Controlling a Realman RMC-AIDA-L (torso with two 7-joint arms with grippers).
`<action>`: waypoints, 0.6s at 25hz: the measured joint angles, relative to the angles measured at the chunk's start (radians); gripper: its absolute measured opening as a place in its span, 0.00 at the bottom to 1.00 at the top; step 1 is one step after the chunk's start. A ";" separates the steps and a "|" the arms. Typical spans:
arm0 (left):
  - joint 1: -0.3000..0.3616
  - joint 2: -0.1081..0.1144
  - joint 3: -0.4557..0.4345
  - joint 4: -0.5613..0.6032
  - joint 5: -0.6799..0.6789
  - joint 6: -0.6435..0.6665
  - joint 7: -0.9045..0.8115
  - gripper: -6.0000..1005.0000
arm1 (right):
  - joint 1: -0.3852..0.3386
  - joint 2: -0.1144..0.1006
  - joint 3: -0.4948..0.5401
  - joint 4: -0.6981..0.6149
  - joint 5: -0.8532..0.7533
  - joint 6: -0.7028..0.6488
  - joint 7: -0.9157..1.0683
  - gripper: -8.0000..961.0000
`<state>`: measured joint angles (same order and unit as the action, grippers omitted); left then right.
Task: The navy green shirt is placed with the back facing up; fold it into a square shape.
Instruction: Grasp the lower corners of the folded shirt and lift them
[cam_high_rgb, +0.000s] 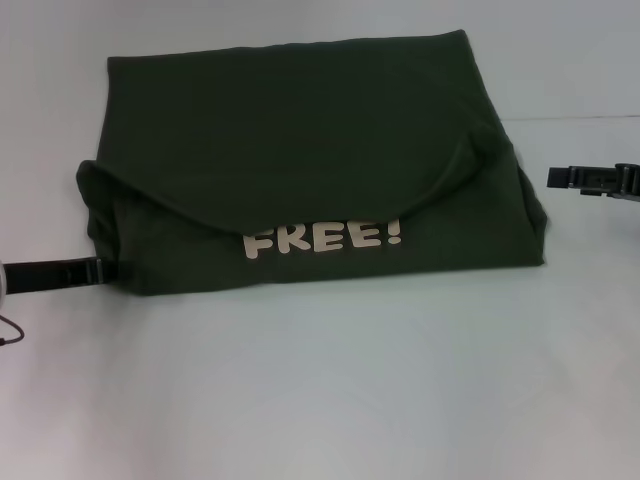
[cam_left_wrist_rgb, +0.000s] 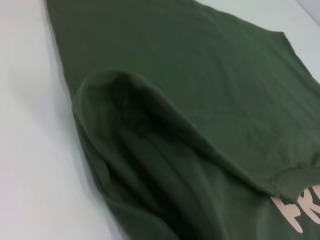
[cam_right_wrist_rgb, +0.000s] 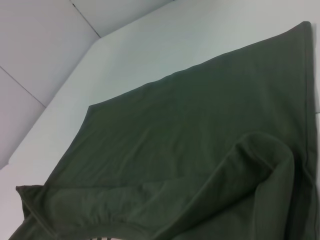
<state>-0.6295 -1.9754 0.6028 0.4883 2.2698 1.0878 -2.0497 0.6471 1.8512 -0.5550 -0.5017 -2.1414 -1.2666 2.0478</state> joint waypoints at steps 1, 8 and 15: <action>0.000 0.000 0.000 0.000 0.002 0.001 -0.003 0.15 | -0.001 0.000 0.001 0.000 0.000 -0.002 0.000 0.88; 0.000 0.002 0.000 0.003 0.008 0.015 -0.014 0.02 | 0.005 -0.003 -0.005 -0.001 0.000 -0.016 0.028 0.88; -0.011 0.012 -0.001 0.008 0.008 0.046 -0.035 0.02 | 0.069 -0.075 -0.148 -0.003 -0.048 -0.085 0.299 0.88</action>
<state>-0.6410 -1.9629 0.6020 0.4965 2.2779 1.1335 -2.0851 0.7163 1.7760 -0.7032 -0.5047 -2.1889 -1.3512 2.3464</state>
